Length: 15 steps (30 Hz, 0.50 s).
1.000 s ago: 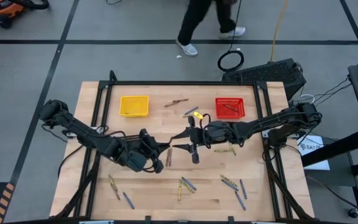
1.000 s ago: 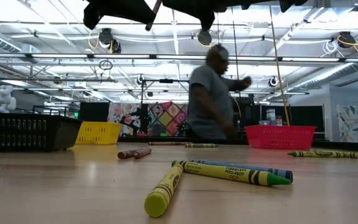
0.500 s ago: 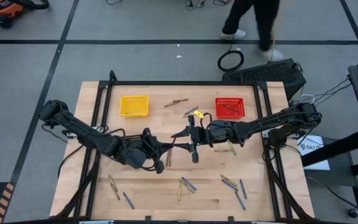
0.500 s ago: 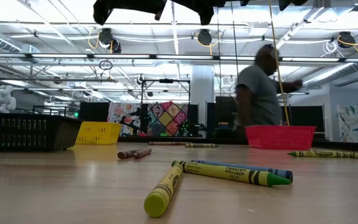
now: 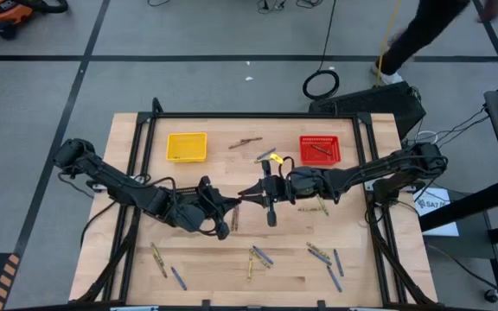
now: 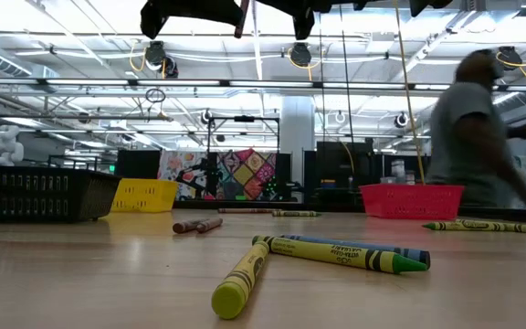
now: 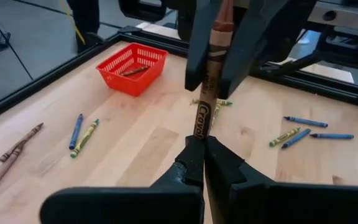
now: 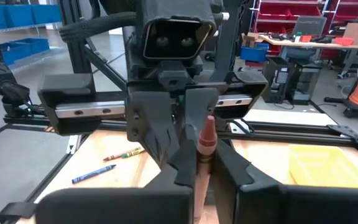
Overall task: Sort crayons
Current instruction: Put the brown crayon into the red bin
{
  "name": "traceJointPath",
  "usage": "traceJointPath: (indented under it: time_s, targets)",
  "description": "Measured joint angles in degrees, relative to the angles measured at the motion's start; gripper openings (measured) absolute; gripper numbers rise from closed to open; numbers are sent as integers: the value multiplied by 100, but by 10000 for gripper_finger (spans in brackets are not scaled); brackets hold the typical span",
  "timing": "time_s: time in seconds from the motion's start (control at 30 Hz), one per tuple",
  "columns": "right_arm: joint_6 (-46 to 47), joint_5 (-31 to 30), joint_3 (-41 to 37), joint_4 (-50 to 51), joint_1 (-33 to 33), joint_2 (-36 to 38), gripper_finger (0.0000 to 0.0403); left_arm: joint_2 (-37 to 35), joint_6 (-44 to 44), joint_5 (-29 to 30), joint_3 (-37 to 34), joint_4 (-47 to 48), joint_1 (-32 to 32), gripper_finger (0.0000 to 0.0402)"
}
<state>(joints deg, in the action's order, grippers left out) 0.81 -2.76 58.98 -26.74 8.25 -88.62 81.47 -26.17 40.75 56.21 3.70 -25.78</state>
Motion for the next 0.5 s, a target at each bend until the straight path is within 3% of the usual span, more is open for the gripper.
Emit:
traceJointPath:
  time_s: [0.5]
  targets:
    - [152, -21, 2, 1020, 24, -2, 3, -2, 162, -13, 0, -13, -7, 1]
